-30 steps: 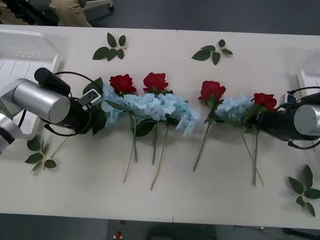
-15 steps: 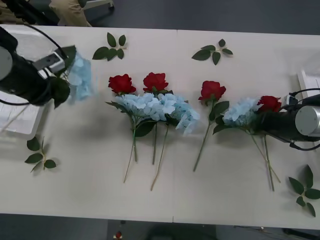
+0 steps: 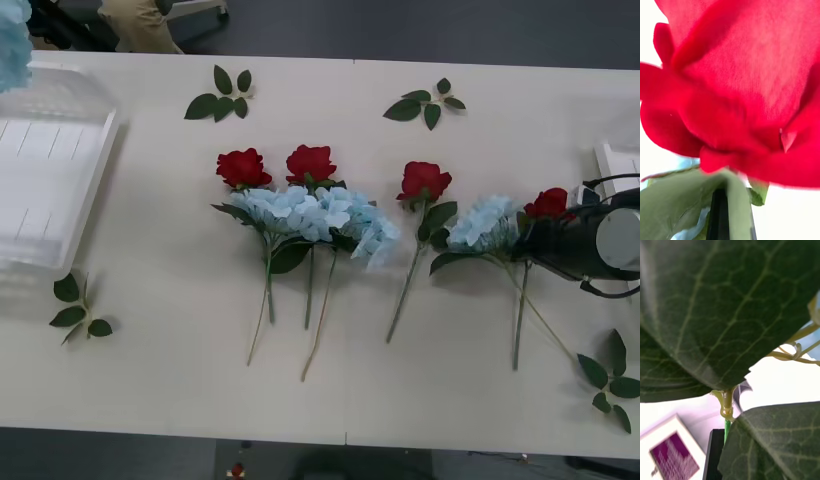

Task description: Put the red flowers into the right box and the blue flowers into the left box

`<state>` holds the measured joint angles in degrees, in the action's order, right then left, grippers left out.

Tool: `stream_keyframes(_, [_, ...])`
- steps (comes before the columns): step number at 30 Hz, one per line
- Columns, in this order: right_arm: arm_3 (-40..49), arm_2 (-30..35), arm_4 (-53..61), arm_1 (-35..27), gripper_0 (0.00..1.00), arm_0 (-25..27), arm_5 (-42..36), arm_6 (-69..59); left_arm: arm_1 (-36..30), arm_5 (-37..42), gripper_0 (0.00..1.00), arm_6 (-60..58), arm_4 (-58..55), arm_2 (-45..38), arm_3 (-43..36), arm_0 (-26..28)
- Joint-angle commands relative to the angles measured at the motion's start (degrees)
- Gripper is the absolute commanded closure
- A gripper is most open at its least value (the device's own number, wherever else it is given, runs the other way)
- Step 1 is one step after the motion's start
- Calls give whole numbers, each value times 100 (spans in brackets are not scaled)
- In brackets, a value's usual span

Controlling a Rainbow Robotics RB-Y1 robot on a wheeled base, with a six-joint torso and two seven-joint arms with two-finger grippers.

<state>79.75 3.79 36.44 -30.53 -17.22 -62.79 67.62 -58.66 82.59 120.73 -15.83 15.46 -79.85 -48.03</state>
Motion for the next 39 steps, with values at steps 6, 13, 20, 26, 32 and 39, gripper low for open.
stream_keyframes(6, [1113, 403, -23, -32, 100, -9, -524, 190, 320, -1025, 100, 30, 502, 634, 1473, -48])
stream_keyframes(13, [1913, 561, -93, -41, 100, 184, -726, 410, 320, -1737, 56, 12, 484, 748, 1965, -48])
stream_keyframes(20, [2344, 702, 65, -41, 100, 316, -726, 638, 320, -1729, 27, 12, 449, 748, 1938, -57])
stream_keyframes(26, [2563, 869, 206, -41, 100, 351, -718, 1315, 197, -1175, 12, 39, -184, 695, 1464, -48])
stream_keyframes(32, [2748, 1132, 417, -41, 100, 360, -700, 2168, 30, 284, 1, 144, -2021, 194, 576, -48])
stream_keyframes(39, [2844, 1422, 267, -41, 100, 360, -700, 3117, 30, 934, 0, 144, -4429, -131, 172, -39])
